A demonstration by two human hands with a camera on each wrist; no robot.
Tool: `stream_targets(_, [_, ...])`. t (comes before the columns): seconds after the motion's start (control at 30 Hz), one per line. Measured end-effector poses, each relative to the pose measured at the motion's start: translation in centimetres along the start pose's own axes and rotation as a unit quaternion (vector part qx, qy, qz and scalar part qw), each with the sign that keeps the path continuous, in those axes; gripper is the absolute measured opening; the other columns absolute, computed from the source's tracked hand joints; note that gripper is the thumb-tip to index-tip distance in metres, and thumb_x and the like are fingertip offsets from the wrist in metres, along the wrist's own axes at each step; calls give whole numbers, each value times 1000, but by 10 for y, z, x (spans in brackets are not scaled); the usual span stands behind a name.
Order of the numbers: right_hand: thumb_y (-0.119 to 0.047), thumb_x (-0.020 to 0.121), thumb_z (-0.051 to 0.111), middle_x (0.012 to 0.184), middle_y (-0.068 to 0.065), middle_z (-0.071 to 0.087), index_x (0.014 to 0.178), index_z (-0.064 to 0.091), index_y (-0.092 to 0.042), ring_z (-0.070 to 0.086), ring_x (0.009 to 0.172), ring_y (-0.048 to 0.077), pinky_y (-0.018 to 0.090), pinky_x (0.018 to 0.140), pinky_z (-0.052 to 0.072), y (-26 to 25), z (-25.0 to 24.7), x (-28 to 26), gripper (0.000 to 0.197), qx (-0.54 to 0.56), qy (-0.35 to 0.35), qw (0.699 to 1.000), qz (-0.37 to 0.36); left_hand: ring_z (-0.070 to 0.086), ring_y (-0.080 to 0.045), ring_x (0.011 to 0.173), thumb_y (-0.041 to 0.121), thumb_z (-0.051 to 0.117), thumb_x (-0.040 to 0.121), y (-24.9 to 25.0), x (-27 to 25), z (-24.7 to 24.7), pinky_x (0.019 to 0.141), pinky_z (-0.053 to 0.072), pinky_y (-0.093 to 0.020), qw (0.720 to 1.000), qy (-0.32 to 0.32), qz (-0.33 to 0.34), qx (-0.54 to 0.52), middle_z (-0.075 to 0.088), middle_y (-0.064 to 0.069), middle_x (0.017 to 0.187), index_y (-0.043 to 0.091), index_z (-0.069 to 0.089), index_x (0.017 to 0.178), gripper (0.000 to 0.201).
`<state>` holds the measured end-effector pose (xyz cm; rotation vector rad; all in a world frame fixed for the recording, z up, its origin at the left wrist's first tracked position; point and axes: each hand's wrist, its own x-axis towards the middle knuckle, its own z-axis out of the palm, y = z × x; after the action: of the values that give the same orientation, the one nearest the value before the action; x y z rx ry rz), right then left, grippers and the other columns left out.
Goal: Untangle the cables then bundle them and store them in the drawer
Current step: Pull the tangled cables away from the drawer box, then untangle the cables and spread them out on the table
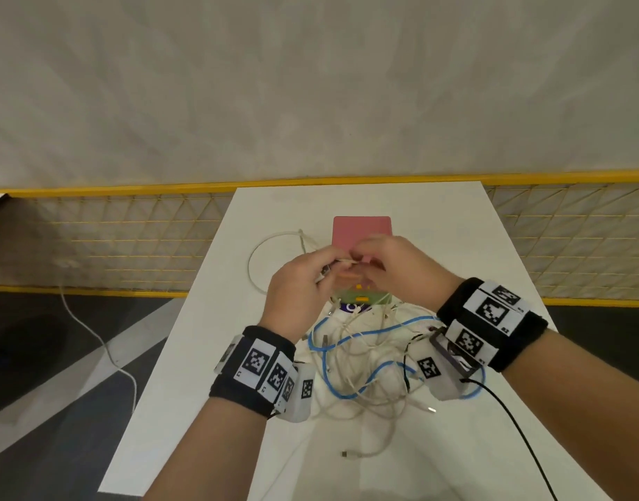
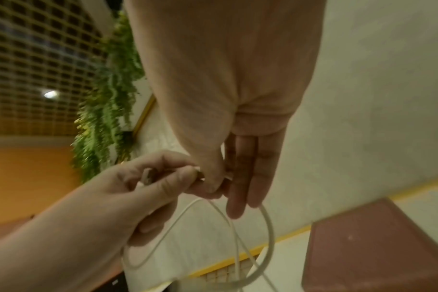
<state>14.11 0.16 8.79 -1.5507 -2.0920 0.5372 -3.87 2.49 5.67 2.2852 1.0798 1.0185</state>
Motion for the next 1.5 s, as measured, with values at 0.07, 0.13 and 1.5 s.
stream_targets(0.07, [-16, 89, 60, 88, 14, 57, 91, 73, -10, 55, 78, 24, 37, 73, 46, 1, 3, 9, 14, -1, -7, 1000, 8, 59, -6, 65, 38, 54, 96, -6, -3, -9, 66, 53, -36, 999, -16, -20, 23, 70, 13, 81, 44, 53, 119, 24])
stream_targets(0.13, [-6, 89, 57, 77, 13, 58, 71, 71, -17, 53, 69, 23, 36, 66, 42, 5, 3, 18, 25, -25, -17, 999, 24, 52, -5, 55, 40, 56, 94, -13, -10, -21, 60, 50, -31, 996, -29, -61, 57, 61, 11, 67, 46, 36, 135, 46])
stream_targets(1.5, [-10, 97, 36, 67, 8, 49, 104, 54, -13, 50, 57, 18, 27, 60, 46, -1, 76, -47, 19, 221, -54, 962, 151, 46, -1, 45, 24, 52, 98, -44, -55, -23, 52, 41, -17, 927, 104, -310, -183, 54, 1, 59, 14, 63, 104, 16])
